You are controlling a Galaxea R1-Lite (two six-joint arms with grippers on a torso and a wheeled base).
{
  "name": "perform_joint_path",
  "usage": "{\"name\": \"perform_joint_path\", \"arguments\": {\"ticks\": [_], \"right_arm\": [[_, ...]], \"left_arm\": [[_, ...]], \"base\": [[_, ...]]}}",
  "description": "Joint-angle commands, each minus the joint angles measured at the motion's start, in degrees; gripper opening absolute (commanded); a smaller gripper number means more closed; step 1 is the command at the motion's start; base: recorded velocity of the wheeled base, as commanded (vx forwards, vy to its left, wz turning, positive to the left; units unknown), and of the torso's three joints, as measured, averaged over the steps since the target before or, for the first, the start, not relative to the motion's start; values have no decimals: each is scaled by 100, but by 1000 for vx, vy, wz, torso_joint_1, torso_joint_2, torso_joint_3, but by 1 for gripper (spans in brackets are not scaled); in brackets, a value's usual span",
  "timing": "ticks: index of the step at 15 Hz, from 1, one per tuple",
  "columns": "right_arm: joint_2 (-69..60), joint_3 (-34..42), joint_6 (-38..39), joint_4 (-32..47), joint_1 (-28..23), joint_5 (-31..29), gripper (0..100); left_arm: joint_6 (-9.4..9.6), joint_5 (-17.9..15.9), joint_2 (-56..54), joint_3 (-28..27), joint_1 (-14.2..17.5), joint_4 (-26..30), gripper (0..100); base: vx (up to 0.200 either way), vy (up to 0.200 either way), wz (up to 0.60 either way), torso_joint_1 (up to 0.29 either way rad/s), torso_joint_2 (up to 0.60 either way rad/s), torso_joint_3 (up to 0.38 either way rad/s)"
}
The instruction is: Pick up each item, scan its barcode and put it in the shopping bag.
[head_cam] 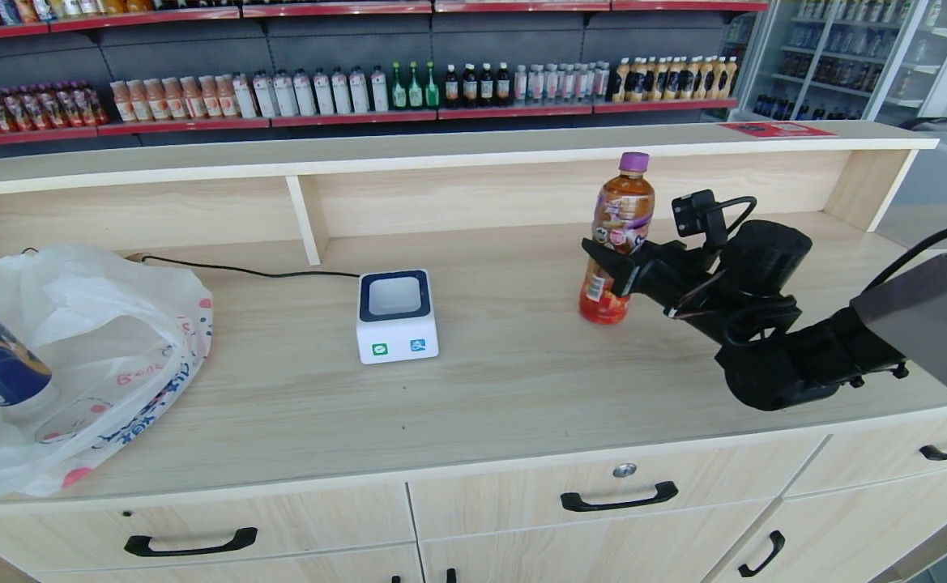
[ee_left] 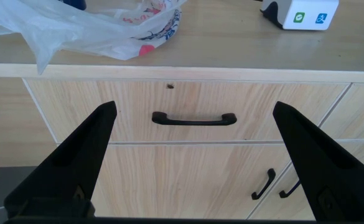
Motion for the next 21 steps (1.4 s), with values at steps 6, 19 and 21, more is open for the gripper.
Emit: {"name": "perform_joint_path", "arguments": {"ticks": [6, 19, 21], "right_arm": [[-294, -374, 0, 394, 33, 3, 0], [-1560, 1278, -18, -221, 393, -67, 0], [-1762, 1700, -9, -424, 525, -181, 0]], "left_arm": [[-2, 1, -2, 0, 0, -2, 100], [-2, 1, -2, 0, 0, -2, 100], [-2, 1, 6, 0, 0, -2, 100]], "base": [[0, 0, 0, 0, 0, 0], [0, 0, 0, 0, 0, 0], [0, 0, 0, 0, 0, 0]]}}
